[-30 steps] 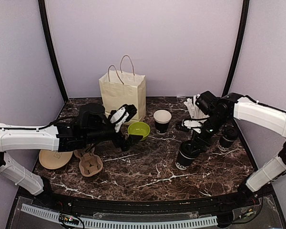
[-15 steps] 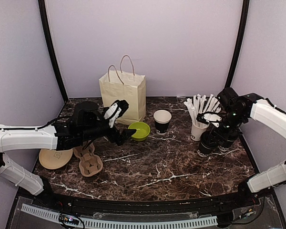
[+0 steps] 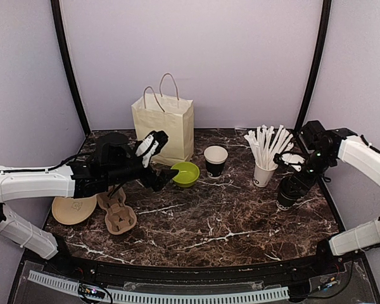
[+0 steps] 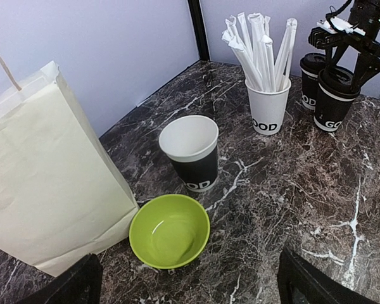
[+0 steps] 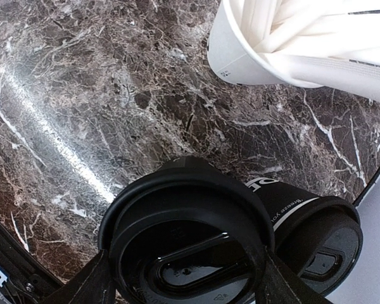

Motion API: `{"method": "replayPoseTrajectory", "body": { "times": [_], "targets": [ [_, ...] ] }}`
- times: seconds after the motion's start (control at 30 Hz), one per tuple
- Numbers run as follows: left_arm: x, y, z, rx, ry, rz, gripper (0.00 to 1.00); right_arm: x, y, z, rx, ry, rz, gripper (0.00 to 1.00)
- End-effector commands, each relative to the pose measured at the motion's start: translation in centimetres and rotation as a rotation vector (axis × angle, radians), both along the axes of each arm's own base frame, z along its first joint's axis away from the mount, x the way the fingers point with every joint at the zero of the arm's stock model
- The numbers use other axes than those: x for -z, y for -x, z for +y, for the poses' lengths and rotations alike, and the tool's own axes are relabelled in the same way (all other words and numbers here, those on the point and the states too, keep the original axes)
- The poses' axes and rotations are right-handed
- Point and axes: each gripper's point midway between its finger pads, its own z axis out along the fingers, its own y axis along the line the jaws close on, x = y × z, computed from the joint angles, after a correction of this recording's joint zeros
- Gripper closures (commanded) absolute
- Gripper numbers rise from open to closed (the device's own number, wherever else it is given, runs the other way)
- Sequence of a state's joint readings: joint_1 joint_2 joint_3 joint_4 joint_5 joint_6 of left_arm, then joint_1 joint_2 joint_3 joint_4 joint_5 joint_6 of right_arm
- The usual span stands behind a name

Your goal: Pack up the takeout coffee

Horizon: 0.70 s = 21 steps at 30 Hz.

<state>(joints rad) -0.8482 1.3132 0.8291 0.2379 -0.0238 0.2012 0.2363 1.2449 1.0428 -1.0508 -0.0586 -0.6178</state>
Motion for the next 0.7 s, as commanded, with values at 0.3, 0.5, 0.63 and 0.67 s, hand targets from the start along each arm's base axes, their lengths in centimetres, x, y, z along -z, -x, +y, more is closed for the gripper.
{"method": "replayPoseTrajectory", "body": {
  "times": [0.3, 0.5, 0.63, 0.67],
  "targets": [
    [-2.4, 0.6, 0.3, 0.012, 0.055, -0.020, 0.01, 0.0, -2.6, 0.2, 0.018, -0.066, -0.014, 0.29],
    [-2.7, 0.7, 0.5, 0.007, 0.063, -0.015, 0.01, 0.5, -3.8, 0.4, 0.027, -0.072, 0.000, 0.28],
    [-2.7, 0.8, 0.6, 0.009, 0.063, -0.015, 0.01, 0.6, -4.1, 0.4, 0.031, -0.072, 0.005, 0.27],
    [-2.6, 0.8, 0.6, 0.008, 0.061, -0.014, 0.01, 0.6, -4.1, 0.3, 0.034, -0.071, 0.003, 0.25]
  ]
}}
